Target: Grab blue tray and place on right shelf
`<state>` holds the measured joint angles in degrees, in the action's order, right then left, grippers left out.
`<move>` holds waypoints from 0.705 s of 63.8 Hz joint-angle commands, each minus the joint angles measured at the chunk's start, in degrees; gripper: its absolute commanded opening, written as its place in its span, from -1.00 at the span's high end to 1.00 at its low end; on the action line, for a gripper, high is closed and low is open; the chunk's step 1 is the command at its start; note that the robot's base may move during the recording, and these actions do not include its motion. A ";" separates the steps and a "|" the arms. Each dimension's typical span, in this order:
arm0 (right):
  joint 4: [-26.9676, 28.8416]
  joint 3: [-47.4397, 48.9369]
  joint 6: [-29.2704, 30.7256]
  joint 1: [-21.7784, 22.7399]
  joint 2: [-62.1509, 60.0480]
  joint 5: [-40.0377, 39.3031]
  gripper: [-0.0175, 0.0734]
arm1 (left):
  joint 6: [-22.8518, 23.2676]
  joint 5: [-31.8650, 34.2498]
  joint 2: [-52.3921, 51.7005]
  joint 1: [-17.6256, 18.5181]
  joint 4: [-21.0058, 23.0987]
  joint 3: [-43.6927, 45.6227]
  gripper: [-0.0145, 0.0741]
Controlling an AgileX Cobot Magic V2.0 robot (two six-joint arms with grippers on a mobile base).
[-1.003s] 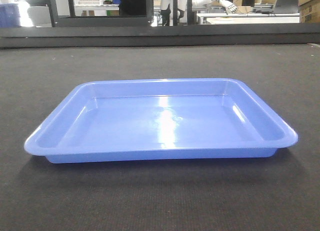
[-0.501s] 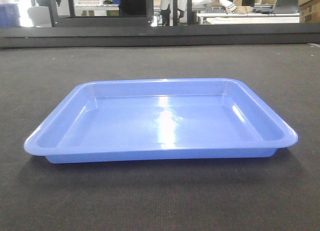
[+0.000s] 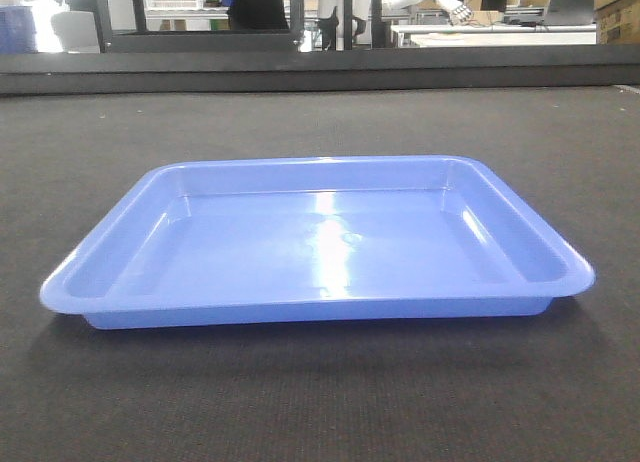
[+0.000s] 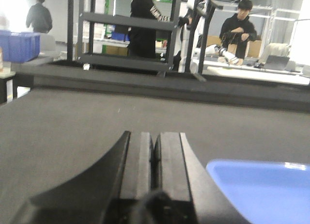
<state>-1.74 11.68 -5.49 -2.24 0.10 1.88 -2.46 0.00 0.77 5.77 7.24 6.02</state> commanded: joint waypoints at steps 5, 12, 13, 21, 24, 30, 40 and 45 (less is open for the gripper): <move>-0.71 14.91 0.10 0.46 9.87 2.89 0.26 | 0.24 -8.16 9.54 0.43 0.47 17.50 0.69; -0.71 21.80 0.10 0.46 18.37 3.39 -0.14 | 0.24 -14.82 17.53 0.43 0.98 26.53 0.30; -0.66 22.92 0.10 0.46 19.93 3.44 -0.22 | 0.24 -15.61 18.54 0.43 0.98 27.52 0.24; 0.05 29.37 0.10 0.46 29.34 6.12 -0.56 | 0.24 -23.55 28.12 0.43 3.76 35.78 -0.22; 1.74 32.05 0.10 0.40 32.59 8.42 -0.63 | 0.24 -25.96 30.85 0.43 5.87 38.20 -0.28; 6.20 36.71 0.10 -0.36 38.74 15.49 -0.67 | -4.69 -32.49 37.37 1.53 9.94 43.15 -0.31; 10.84 45.32 1.32 -5.65 49.44 30.20 -0.67 | -14.65 -37.05 47.27 4.96 22.31 49.57 -0.31; 11.51 48.97 2.92 -9.05 54.68 35.81 -0.66 | -14.55 -41.45 52.61 5.53 24.62 52.93 -0.31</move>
<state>8.13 55.95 -4.52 -8.88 50.92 36.19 -15.97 -41.33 49.61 10.59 27.22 54.71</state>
